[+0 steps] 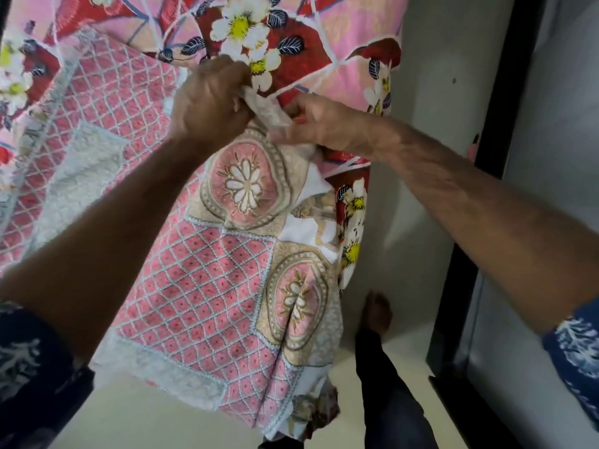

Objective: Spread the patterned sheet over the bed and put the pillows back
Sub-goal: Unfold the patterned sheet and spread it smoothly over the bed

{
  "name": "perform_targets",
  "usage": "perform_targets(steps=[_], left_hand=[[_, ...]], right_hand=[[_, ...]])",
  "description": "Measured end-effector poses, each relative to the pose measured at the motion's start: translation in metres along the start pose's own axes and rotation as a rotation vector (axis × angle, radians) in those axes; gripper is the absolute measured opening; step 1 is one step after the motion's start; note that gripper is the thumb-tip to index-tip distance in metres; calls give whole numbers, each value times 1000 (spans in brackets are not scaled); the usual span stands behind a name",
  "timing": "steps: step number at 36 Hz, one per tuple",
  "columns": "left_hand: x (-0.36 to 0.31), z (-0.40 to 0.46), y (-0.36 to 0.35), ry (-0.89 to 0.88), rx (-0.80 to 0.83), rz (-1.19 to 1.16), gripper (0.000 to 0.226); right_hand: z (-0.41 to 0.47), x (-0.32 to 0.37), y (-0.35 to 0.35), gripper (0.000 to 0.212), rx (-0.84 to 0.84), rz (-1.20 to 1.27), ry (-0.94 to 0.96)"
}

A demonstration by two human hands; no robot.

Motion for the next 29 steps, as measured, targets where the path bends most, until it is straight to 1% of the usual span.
perform_targets(steps=[1, 3, 5, 7, 8, 9, 10, 11, 12, 13, 14, 15, 16, 17, 18, 19, 21, 24, 25, 27, 29], left_hand=[[1, -1, 7, 41, -33, 21, 16], [-1, -3, 13, 92, -62, 34, 18], [-8, -3, 16, 115, -74, 58, 22], [-12, -2, 18, 140, -105, 57, 23], [-13, -2, 19, 162, -125, 35, 24], [-11, -3, 19, 188, -151, 0, 24], [-9, -3, 19, 215, -177, -39, 24], [-7, -3, 21, 235, -211, -74, 22], [-4, -4, 23, 254, -245, -103, 21], [-1, -5, 25, 276, -276, -132, 19], [2, -5, 27, 311, -290, -158, 17], [6, -5, 28, 351, -292, -170, 16], [10, -5, 29, 394, -281, -159, 16], [14, -6, 28, 435, -265, -142, 18], [19, -8, 27, 467, -250, -133, 20], [21, -9, 24, 479, -236, -131, 22], [16, -7, 12, 460, -176, -124, 28], [-4, -5, -19, 371, -25, -25, 32], [-11, -6, -29, 336, 8, -7, 34], [-21, -11, -46, 286, 48, -32, 38], [-27, -20, -64, 260, 109, -50, 42]], right_hand=[[-7, -3, -2, 55, 37, -45, -25], [-20, -7, -2, 51, 106, -97, -47], [-34, -11, 8, 35, 131, -97, -65], [-50, -8, 18, 17, 141, -71, -43], [-56, -8, 26, 18, 131, -42, -14], [-64, -6, 31, 28, 121, 5, 8], [-72, -6, 34, 49, 112, 47, 12], [-80, -8, 35, 66, 142, 81, 10], [-89, -9, 33, 73, 186, 107, 6], [-97, -9, 35, 61, 170, 147, 5], [-107, -11, 41, 29, 133, 170, -3], [-118, -15, 45, 18, 141, 221, -28], [-130, -17, 46, 31, 169, 298, -63], [-143, -24, 46, 36, 215, 360, -107], [-151, -32, 52, 44, 193, 367, -154], [-155, -44, 60, 45, 153, 351, -202], [-157, -68, 82, 26, 41, 272, -282], [-158, -110, 112, 17, -66, 123, -416], [-156, -125, 121, 18, -85, 43, -458], [-147, -158, 140, 28, -99, -224, -493], [-135, -192, 158, 37, -178, -441, -514]])
Point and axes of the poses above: each hand's wrist, its own z-axis towards the middle knuckle, its own y-axis out of the back of the hand, x = y × z, the point moved 10 cm from there along z, towards the middle knuckle, and after that the axes turned 10 degrees about -x, right-handed, at the moved point
